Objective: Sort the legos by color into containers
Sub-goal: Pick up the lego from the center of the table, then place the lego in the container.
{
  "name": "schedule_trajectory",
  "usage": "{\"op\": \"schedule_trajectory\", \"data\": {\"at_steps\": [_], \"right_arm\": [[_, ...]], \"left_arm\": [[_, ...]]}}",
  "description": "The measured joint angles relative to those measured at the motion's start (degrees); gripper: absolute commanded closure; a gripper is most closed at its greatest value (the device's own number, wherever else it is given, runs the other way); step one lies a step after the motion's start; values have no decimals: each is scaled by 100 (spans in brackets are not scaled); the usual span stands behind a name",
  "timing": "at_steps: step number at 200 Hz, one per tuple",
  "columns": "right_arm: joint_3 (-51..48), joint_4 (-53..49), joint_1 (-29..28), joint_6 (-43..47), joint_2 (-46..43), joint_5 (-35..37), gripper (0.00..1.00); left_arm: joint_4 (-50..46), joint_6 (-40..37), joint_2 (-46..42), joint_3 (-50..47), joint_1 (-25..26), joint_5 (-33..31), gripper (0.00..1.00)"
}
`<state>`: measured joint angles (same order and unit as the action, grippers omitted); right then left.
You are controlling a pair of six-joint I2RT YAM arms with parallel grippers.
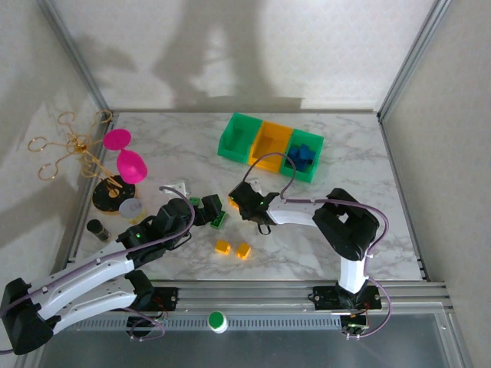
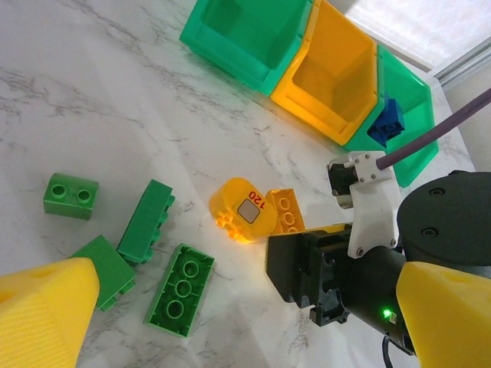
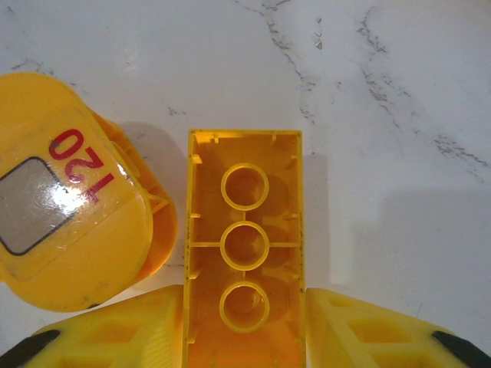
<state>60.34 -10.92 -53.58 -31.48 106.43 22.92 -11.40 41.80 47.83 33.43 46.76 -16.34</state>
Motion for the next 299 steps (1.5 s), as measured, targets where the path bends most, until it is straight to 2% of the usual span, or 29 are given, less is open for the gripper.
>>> {"op": "schedule_trajectory", "data": {"at_steps": [49,105,152,210,238,299], "right_arm": [[-2,-2,55,-7,-81,-28,60],[-70,-20,184,-22,-758,-155,64],[-68,-85,304,-22,-835,-284,65],[553,-323,1012,81,-1032,-518,66],[1220,-302,1464,212,-758,-496,66],[2643,-328,2111,568,605,-490,65]], "left_arm": [[20,-2,0,0,0,0,0],[42,-26,0,9,0,0,0],[46,-68,0,48,0,0,1],[286,-192,214,221,0,-15,0],[439,-238,603,299,-37,-17,1],[699,-308,1255,575,-127,-13,0]]}}
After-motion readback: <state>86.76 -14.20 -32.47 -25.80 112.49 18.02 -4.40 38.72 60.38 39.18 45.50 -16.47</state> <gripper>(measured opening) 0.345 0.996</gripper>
